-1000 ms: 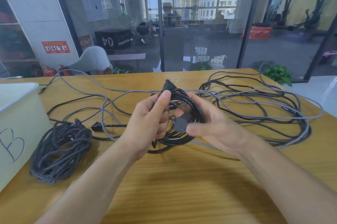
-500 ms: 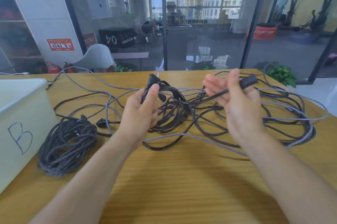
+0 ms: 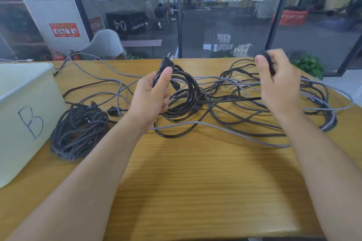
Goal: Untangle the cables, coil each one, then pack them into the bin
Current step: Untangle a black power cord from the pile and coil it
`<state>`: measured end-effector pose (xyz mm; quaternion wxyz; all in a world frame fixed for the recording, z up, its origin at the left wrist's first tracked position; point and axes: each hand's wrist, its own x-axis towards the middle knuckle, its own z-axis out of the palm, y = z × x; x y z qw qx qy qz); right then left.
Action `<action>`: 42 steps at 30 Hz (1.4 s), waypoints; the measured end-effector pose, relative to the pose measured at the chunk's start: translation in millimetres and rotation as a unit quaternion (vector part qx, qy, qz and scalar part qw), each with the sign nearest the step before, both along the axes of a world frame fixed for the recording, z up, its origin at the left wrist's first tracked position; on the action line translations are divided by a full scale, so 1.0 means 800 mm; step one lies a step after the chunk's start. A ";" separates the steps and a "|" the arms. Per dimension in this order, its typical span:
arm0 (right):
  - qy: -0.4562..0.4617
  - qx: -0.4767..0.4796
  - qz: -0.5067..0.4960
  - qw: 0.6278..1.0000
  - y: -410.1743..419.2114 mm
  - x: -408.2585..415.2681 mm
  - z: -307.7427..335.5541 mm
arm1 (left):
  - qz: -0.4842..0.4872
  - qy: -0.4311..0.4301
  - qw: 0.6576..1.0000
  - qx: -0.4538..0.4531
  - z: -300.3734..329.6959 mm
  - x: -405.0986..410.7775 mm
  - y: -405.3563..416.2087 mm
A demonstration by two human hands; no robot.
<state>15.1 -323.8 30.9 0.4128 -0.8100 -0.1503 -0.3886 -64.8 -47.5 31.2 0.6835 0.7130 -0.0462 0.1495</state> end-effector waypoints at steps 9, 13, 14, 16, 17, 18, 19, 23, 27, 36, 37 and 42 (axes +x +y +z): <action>0.234 -0.040 0.152 0.959 0.030 0.002 -0.024 | -0.067 0.008 0.997 0.026 -0.004 -0.003 -0.004; 0.223 0.017 0.255 0.941 0.054 -0.008 -0.027 | -0.116 -0.013 0.993 0.025 -0.001 -0.008 -0.008; 0.233 0.046 0.282 0.930 0.060 -0.012 -0.027 | -0.123 -0.014 0.992 0.027 -0.002 -0.008 -0.008; 0.263 0.068 0.323 0.906 0.070 -0.018 -0.030 | -0.122 -0.012 0.992 0.031 -0.003 -0.008 -0.009; 0.282 0.072 0.338 0.895 0.073 -0.022 -0.030 | -0.118 -0.010 0.992 0.030 -0.004 -0.008 -0.008; 0.302 0.088 0.355 0.880 0.076 -0.026 -0.029 | -0.114 -0.007 0.993 0.027 -0.004 -0.007 -0.007; 0.329 0.117 0.376 0.859 0.077 -0.030 -0.027 | -0.110 -0.003 0.994 0.021 -0.004 -0.007 -0.007; 0.398 0.189 0.498 0.747 0.078 -0.043 -0.019 | -0.098 0.004 0.995 0.016 -0.004 -0.006 -0.011; 0.373 0.106 0.532 0.753 0.076 -0.051 -0.014 | -0.088 0.001 0.996 0.021 -0.006 -0.007 -0.017; 0.275 0.079 0.408 0.867 0.107 -0.058 -0.027 | -0.063 0.005 0.998 0.005 -0.002 -0.010 -0.022; 0.260 0.083 0.392 0.879 0.108 -0.057 -0.029 | -0.060 0.009 0.998 0.008 -0.003 -0.009 -0.021; 0.159 0.169 0.285 0.930 0.101 -0.051 -0.023 | -0.021 0.020 1.000 0.006 -0.007 -0.001 -0.010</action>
